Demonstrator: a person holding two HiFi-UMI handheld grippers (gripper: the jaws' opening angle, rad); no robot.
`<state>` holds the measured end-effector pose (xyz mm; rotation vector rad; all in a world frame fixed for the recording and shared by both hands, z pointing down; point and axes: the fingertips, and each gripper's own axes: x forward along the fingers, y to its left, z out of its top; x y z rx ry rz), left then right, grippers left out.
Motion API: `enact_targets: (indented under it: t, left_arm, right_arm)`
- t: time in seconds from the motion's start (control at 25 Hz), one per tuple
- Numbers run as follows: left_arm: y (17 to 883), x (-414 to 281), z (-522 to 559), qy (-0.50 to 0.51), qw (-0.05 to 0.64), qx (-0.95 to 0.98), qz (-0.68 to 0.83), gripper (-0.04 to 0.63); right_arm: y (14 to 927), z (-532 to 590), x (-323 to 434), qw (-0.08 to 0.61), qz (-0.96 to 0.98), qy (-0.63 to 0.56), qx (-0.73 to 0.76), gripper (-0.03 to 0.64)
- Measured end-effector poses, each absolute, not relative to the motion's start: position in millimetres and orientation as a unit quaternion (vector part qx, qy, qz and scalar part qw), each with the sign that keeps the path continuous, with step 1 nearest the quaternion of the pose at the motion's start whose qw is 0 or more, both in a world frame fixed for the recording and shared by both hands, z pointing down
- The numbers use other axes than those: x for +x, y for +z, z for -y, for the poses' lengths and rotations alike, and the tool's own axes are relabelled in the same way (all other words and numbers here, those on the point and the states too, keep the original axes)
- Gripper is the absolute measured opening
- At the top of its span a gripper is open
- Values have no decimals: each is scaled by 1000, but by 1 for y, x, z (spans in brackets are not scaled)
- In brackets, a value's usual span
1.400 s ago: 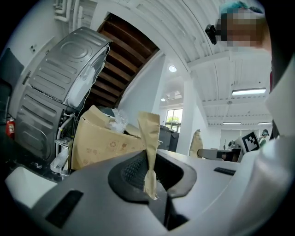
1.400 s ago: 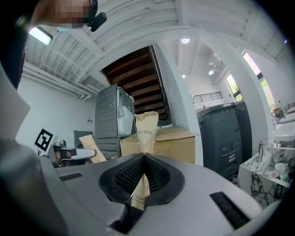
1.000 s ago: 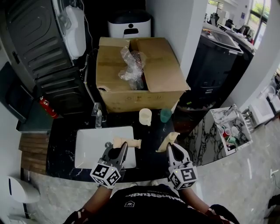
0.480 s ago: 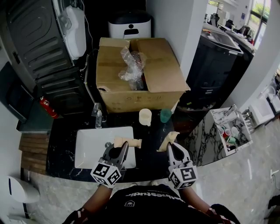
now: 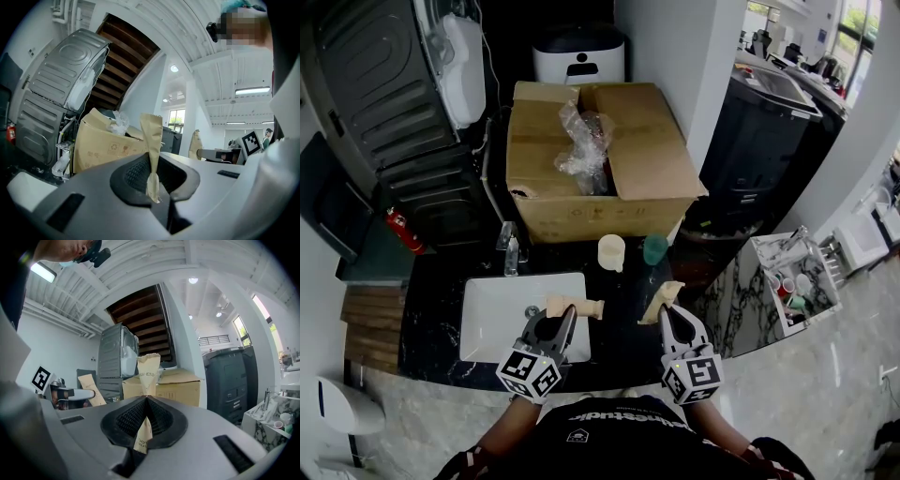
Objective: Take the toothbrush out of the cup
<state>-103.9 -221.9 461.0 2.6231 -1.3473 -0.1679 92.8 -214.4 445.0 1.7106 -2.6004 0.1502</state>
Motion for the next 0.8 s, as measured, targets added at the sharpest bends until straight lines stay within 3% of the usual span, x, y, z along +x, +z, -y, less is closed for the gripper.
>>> enact_targets:
  t: [0.8]
  left_arm:
    - [460, -93, 234, -68, 101, 883, 454, 43]
  right_arm:
    - [450, 221, 95, 18, 836, 51, 546, 37]
